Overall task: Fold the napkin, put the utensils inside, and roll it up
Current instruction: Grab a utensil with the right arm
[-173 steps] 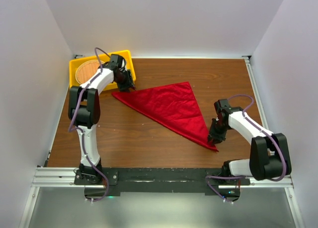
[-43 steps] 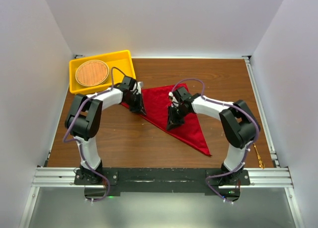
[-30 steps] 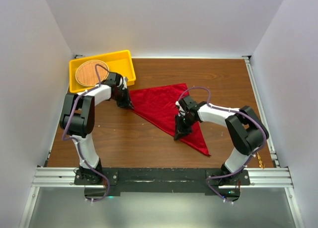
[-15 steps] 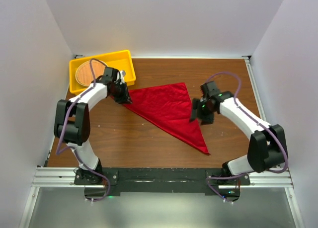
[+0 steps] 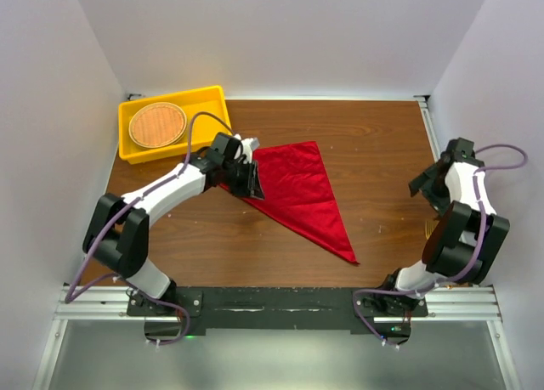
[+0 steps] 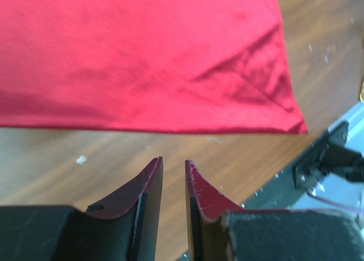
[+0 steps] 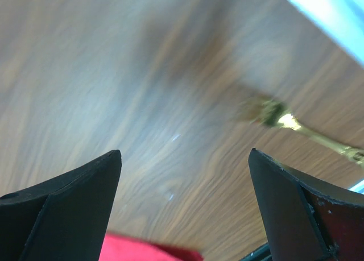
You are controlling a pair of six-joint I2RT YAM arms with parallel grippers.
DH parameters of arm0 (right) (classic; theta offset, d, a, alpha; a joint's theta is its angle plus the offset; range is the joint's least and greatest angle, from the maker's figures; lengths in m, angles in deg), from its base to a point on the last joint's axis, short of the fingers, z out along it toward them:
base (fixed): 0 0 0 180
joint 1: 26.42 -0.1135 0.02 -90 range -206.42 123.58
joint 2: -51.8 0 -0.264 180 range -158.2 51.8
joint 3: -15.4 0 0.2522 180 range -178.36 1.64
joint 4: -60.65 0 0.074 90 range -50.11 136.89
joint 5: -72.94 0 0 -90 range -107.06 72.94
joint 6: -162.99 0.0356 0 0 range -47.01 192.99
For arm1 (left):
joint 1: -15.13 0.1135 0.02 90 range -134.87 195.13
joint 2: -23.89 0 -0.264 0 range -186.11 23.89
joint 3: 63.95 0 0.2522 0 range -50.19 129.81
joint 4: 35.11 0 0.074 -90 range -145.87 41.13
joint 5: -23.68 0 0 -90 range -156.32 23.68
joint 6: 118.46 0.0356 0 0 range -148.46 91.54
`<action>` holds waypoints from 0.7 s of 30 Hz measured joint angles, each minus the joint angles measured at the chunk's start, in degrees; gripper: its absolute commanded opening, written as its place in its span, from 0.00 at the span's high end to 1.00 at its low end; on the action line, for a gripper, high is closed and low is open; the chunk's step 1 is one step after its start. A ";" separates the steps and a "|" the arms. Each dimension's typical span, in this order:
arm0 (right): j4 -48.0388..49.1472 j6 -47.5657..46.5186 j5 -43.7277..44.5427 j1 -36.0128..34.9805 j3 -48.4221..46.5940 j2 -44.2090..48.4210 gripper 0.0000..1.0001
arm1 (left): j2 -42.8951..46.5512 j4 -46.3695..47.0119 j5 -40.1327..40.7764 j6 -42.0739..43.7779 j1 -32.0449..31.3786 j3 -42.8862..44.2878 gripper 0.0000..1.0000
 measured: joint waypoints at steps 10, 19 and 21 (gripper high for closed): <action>3.78 -5.42 2.01 6.12 0.96 -7.17 0.02 | 8.96 -1.73 -0.42 -0.57 -1.18 -1.53 0.70; 7.15 -9.66 0.87 6.01 5.84 -7.39 0.02 | 6.62 -3.52 -1.29 -0.48 -1.18 -0.09 0.70; 7.23 -9.66 0.85 6.01 6.75 -7.39 0.03 | 4.70 -4.31 -1.57 -0.17 -1.18 1.84 0.70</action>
